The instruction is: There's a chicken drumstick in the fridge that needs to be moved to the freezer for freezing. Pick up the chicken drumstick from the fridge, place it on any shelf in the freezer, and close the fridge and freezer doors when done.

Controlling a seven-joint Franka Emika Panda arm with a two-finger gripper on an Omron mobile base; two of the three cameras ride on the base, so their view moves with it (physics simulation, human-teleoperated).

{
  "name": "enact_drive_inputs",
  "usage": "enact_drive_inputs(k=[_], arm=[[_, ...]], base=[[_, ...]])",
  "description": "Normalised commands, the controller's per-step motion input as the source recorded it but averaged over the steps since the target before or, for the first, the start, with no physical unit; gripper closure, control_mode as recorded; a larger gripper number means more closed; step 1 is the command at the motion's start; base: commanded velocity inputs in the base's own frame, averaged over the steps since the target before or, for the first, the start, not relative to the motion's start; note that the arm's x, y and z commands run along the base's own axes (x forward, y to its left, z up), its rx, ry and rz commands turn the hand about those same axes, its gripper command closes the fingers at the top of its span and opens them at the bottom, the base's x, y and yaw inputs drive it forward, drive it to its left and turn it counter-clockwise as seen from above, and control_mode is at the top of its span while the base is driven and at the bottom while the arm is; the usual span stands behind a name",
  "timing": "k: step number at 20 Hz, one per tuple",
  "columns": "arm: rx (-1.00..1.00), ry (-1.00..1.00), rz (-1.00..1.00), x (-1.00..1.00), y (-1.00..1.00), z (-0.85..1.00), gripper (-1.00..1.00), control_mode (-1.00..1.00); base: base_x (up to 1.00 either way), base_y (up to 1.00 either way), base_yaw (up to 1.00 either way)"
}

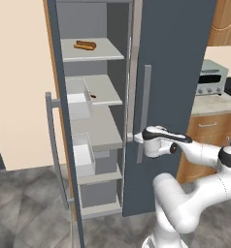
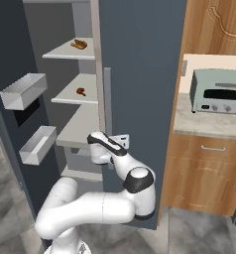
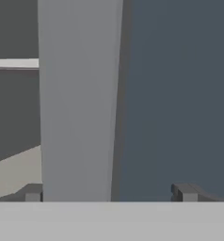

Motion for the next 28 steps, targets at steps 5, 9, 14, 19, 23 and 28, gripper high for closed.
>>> enact_drive_inputs(k=[5, 9, 14, 19, 23, 28], arm=[[0.0, 0.0, -0.07, 0.76, -0.01, 0.0, -1.0, -1.0], [0.01, 0.0, -0.1, 0.21, -0.06, 0.11, -1.0, -1.0], [0.08, 0.0, -0.17, -0.67, 0.01, 0.62, -1.0, -1.0], [0.07, 0.0, -0.15, -0.78, 0.05, 0.73, -1.0, -1.0], [0.06, 0.0, -0.07, -0.1, 0.51, 0.38, -1.0, -1.0], [0.1, 0.0, -0.05, -0.38, 0.37, 0.46, -1.0, -1.0]], base=[[0.0, 0.0, 0.0], [0.0, 0.0, 0.0], [0.0, 0.0, 0.0], [0.0, 0.0, 0.0], [0.0, 0.0, 0.0], [0.0, 0.0, 0.0]])
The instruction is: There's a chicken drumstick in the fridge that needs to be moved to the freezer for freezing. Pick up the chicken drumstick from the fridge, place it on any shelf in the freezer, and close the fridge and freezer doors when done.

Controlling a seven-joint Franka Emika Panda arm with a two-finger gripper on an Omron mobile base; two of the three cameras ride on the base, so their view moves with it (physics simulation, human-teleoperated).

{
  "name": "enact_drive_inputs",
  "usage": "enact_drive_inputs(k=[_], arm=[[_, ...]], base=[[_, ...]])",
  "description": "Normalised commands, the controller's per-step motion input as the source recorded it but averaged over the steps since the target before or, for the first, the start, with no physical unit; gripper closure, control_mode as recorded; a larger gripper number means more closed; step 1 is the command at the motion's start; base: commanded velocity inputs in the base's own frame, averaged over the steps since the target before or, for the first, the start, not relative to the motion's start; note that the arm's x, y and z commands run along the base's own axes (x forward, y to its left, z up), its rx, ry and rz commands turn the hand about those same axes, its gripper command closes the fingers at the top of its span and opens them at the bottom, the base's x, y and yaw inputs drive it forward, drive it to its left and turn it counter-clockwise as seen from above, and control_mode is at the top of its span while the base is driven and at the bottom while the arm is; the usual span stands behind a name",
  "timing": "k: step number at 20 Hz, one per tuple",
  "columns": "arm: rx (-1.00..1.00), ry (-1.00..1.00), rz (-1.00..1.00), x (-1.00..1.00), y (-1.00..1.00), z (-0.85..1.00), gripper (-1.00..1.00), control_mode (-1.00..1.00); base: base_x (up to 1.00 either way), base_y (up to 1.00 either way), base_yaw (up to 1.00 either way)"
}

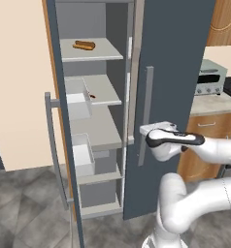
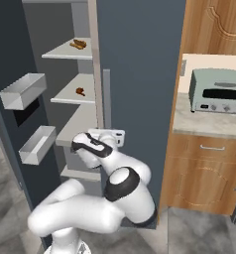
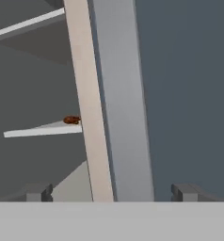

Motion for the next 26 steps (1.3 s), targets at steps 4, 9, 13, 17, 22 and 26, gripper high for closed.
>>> enact_drive_inputs(k=[4, 9, 13, 17, 22, 26], arm=[[0.13, 0.0, -0.03, -0.55, 0.45, 0.34, -1.0, -1.0], [0.13, 0.0, -0.02, -0.46, 0.37, 0.25, -1.0, -1.0], [0.05, -0.02, -0.01, 0.11, 0.29, 0.09, -1.0, -1.0], [0.03, 0.0, 0.0, 0.56, 0.06, 0.0, -1.0, -1.0], [0.02, 0.0, 0.0, 0.61, 0.01, 0.0, -1.0, -1.0], [0.02, -0.02, 0.0, 0.56, 0.0, 0.0, -1.0, -1.0]], base=[[0.0, 0.0, 0.0], [0.0, 0.0, 0.0], [0.0, 0.0, 0.0], [0.0, 0.0, 0.0], [0.0, 0.0, 0.0], [0.0, 0.0, 0.0]])
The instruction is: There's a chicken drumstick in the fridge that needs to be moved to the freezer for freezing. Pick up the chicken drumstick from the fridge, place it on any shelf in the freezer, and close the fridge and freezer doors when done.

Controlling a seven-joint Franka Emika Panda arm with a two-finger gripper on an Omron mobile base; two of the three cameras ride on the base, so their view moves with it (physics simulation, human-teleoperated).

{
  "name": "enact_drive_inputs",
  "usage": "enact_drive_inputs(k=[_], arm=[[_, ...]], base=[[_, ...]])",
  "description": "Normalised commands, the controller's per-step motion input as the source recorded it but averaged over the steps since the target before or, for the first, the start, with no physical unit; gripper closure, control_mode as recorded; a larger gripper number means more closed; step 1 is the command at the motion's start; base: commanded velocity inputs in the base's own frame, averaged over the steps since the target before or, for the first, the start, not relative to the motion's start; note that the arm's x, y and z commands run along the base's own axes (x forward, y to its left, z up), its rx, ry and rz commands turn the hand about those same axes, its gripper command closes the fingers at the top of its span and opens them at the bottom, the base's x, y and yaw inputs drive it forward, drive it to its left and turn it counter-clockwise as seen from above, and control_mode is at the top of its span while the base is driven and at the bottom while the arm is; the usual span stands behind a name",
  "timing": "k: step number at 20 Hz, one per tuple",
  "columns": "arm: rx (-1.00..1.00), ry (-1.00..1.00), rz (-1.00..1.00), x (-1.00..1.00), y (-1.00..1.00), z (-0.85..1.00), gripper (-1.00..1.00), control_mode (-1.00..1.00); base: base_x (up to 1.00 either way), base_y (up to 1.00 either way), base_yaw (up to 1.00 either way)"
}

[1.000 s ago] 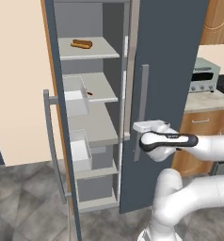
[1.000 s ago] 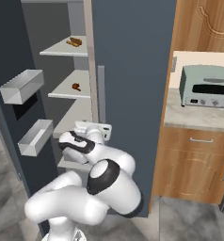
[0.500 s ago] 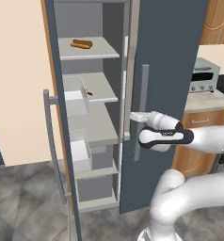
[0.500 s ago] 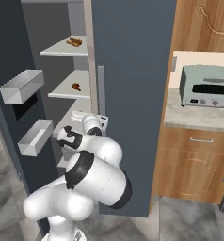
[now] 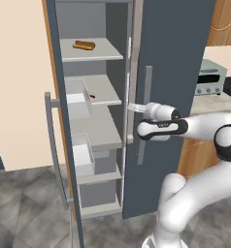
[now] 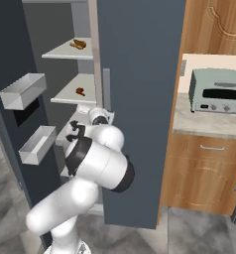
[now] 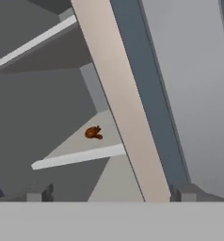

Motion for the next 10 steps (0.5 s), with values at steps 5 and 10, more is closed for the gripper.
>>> enact_drive_inputs(k=[5, 10], arm=[[0.01, -0.03, 0.0, 0.9, -0.04, -0.11, -1.0, -1.0], [0.04, -0.04, 0.01, 0.12, -0.1, 0.03, -1.0, -1.0]], base=[[0.0, 0.0, 0.0], [0.0, 0.0, 0.0]])
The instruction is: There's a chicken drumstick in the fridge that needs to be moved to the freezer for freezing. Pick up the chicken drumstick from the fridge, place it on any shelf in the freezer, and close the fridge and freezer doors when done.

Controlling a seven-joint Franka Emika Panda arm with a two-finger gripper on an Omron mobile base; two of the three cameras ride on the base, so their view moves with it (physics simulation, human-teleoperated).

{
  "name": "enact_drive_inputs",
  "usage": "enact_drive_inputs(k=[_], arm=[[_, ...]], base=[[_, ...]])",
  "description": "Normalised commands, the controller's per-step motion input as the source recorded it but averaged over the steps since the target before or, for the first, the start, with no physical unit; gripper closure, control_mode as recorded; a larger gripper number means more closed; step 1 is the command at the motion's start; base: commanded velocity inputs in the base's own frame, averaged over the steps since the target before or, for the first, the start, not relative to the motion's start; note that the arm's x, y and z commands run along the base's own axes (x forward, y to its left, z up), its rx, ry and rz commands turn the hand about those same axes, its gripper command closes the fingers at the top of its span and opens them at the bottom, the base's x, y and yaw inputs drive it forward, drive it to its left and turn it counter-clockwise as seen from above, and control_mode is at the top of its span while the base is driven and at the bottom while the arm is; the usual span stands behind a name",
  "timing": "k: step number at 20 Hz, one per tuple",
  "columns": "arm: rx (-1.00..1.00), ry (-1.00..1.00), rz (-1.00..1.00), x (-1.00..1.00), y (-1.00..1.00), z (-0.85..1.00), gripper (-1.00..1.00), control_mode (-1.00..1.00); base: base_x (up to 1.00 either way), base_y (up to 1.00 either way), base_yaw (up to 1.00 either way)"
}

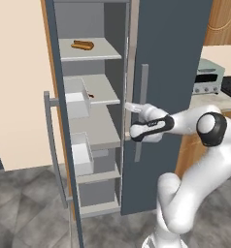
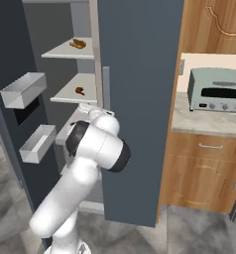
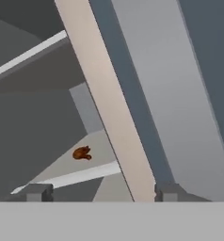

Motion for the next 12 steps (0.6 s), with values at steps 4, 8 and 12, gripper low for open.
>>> enact_drive_inputs(k=[4, 8, 12], arm=[[0.01, -0.01, 0.0, -0.65, 0.13, 0.34, -1.0, -1.0], [0.0, -0.04, 0.0, -0.71, 0.09, 0.73, -1.0, -1.0], [0.0, -0.07, 0.0, -0.83, 0.09, 0.84, -1.0, -1.0]], base=[[0.0, 0.0, 0.0], [0.0, 0.0, 0.0], [0.0, 0.0, 0.0]])
